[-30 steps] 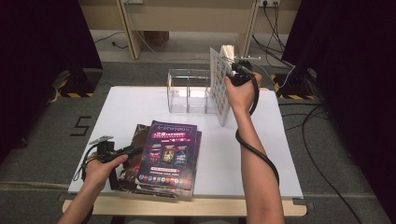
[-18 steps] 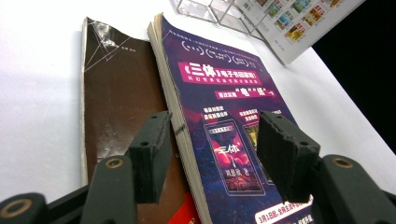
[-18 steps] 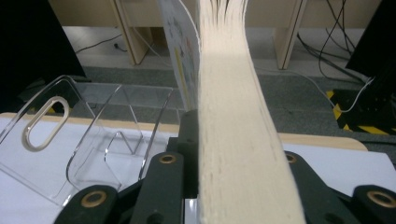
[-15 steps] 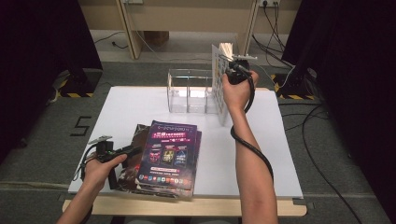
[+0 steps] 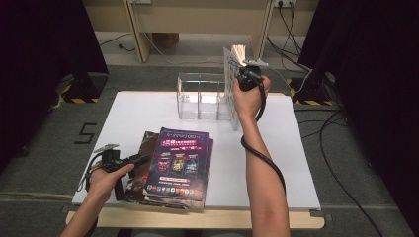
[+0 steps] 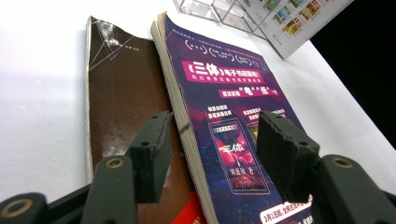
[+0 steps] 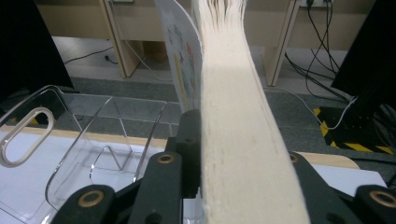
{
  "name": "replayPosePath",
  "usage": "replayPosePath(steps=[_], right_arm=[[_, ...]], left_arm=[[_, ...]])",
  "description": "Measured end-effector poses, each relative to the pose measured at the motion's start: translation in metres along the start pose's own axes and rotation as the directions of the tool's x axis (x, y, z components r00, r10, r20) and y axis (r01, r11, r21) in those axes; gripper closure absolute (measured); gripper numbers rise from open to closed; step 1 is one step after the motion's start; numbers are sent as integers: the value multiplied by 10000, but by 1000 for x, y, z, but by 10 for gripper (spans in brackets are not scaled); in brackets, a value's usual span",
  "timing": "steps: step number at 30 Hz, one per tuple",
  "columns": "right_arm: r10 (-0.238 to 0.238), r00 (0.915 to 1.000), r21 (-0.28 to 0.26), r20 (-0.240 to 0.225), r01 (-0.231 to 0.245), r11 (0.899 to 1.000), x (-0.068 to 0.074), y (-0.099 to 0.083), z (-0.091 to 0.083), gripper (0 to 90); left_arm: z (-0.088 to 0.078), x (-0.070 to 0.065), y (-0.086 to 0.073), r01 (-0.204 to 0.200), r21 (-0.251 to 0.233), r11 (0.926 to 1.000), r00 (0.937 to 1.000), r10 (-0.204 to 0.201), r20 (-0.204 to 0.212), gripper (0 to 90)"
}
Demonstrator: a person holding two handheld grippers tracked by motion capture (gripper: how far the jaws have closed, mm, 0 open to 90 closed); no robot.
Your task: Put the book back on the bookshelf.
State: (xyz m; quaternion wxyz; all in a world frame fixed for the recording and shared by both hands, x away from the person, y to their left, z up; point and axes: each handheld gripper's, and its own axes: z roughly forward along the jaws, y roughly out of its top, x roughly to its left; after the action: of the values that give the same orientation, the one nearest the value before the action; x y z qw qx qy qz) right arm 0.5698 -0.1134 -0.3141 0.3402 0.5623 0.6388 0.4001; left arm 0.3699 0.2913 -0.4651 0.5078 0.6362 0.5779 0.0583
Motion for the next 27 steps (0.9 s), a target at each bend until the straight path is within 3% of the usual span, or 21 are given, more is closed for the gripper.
replayPosePath(steps=[11,27], right_arm=[[238,9988,324,-435,-224,9992,-6,-8,-8,664],[143,9986,173,-509,-134,9998,-2,-16,-26,638]], left_arm=[[2,-3,-2,-80,83,9999,10000,80,26,442],[5,-8,1,-211,81,9997,9997,210,155,441]])
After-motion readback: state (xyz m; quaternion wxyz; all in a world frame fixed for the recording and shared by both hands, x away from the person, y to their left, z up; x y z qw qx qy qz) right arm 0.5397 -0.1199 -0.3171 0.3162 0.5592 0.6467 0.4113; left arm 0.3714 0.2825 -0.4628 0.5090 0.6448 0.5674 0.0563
